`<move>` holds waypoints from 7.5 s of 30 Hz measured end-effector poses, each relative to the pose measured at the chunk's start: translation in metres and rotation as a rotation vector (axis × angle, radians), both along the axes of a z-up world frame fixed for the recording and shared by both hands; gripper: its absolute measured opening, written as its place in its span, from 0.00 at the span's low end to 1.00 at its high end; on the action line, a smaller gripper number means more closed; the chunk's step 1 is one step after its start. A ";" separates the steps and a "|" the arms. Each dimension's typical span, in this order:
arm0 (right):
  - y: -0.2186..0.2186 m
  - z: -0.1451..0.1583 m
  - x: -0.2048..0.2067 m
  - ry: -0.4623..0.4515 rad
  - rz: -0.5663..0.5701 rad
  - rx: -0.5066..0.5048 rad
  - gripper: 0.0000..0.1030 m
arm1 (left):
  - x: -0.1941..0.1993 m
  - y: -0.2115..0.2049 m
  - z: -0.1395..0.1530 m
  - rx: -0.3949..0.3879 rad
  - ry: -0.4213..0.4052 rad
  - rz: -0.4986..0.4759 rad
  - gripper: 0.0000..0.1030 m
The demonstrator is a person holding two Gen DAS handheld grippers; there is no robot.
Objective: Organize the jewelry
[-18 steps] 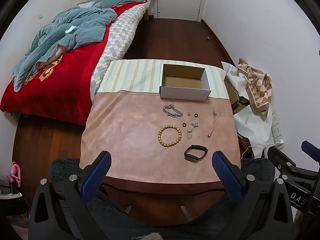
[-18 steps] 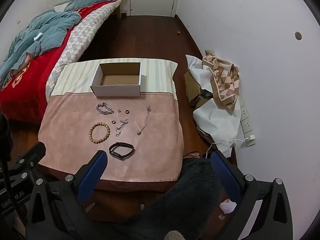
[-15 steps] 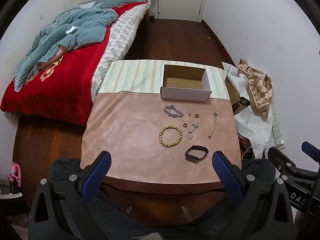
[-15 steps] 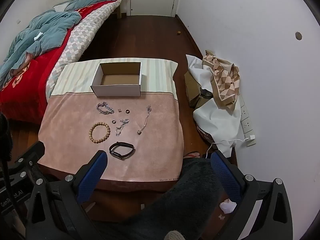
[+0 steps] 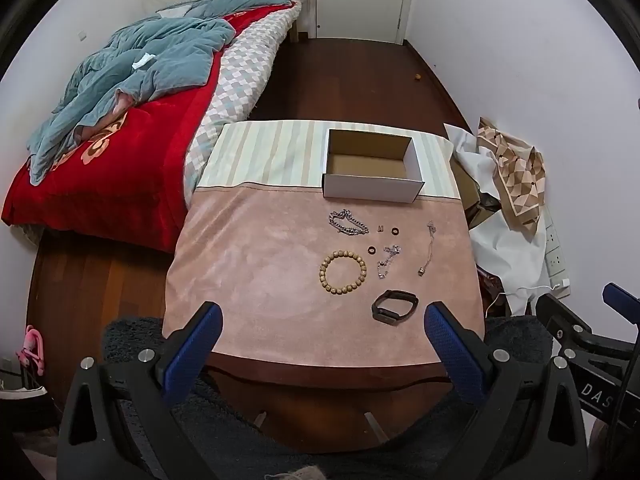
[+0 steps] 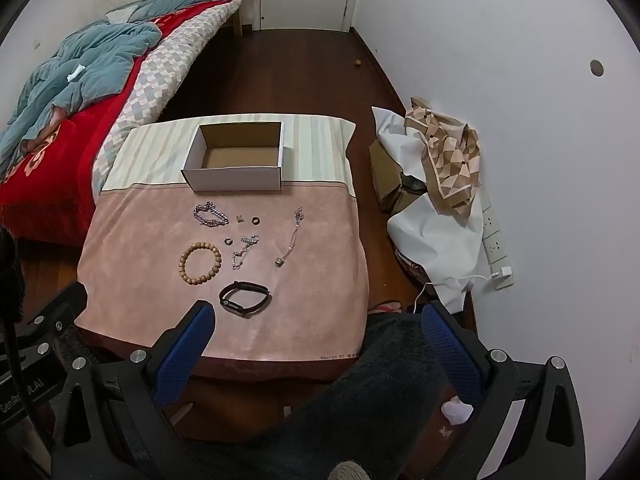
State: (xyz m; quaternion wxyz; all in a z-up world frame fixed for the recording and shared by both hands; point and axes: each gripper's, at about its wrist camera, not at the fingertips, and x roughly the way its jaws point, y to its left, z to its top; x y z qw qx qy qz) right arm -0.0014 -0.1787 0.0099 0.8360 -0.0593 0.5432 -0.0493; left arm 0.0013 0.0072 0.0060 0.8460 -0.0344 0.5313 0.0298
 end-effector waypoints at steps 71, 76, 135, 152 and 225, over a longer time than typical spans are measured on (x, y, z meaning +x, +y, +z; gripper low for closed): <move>0.007 0.029 -0.006 -0.071 0.014 -0.002 1.00 | -0.012 -0.001 0.016 0.014 -0.053 -0.004 1.00; 0.008 0.031 -0.008 -0.078 0.017 -0.001 1.00 | -0.012 0.000 0.017 0.011 -0.050 -0.004 1.00; -0.032 -0.257 0.124 0.359 -0.181 0.171 0.04 | 0.129 -0.025 -0.241 0.034 0.309 -0.139 0.07; -0.015 -0.202 0.120 0.224 -0.135 0.226 0.03 | 0.133 -0.017 -0.161 -0.046 0.153 -0.161 0.07; 0.042 -0.100 0.197 -0.106 0.061 0.057 0.98 | 0.170 0.022 -0.069 0.096 -0.132 0.001 1.00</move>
